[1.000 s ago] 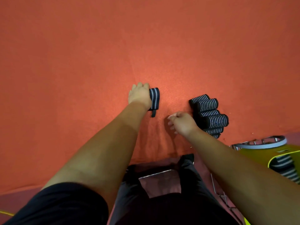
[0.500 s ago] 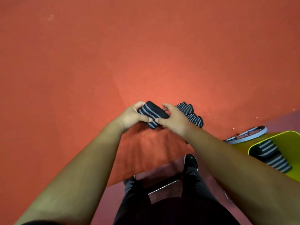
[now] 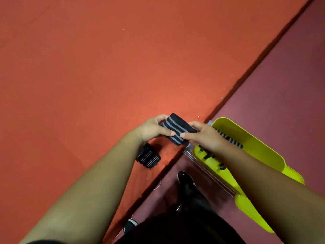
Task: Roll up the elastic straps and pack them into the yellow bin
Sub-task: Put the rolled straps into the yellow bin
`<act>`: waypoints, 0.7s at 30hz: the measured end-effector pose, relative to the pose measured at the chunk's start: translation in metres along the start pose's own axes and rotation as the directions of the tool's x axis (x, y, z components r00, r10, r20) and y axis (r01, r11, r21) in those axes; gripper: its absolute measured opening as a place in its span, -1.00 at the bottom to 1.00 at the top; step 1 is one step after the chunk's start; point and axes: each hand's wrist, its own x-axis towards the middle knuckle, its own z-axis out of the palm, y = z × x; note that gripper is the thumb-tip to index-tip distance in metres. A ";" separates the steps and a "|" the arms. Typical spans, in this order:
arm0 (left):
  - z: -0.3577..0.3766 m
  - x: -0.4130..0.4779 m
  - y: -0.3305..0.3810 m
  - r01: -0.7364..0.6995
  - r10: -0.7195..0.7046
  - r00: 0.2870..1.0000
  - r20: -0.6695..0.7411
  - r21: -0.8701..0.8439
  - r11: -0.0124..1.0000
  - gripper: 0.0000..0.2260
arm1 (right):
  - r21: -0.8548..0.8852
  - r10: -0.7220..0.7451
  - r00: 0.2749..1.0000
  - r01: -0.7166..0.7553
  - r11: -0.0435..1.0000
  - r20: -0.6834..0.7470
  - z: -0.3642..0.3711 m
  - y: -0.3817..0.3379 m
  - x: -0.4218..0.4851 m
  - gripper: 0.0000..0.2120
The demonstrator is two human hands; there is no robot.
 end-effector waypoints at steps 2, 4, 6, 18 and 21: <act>0.043 0.031 0.005 0.016 -0.018 1.000 0.021 0.092 0.996 -0.61 | 0.010 0.038 0.998 -0.038 0.999 -0.046 -0.041 0.025 -0.015 -0.75; 0.084 0.058 0.007 0.025 -0.036 0.998 0.055 0.192 0.981 -0.62 | 0.040 0.097 0.991 -0.094 0.995 -0.092 -0.075 0.052 -0.028 -0.74; 0.118 0.078 0.005 0.040 -0.066 0.995 0.078 0.291 0.956 -0.64 | 0.062 0.151 0.979 -0.144 0.988 -0.137 -0.099 0.079 -0.038 -0.73; 0.162 0.107 -0.021 0.147 -0.132 0.989 -0.063 0.436 0.888 -0.82 | -0.382 0.271 0.937 -0.339 0.860 -0.221 -0.092 0.181 -0.025 -0.59; 0.148 0.091 -0.031 0.156 -0.117 0.985 -0.124 0.370 0.916 -0.82 | -0.397 0.269 0.933 -0.347 0.850 -0.239 -0.067 0.186 -0.011 -0.59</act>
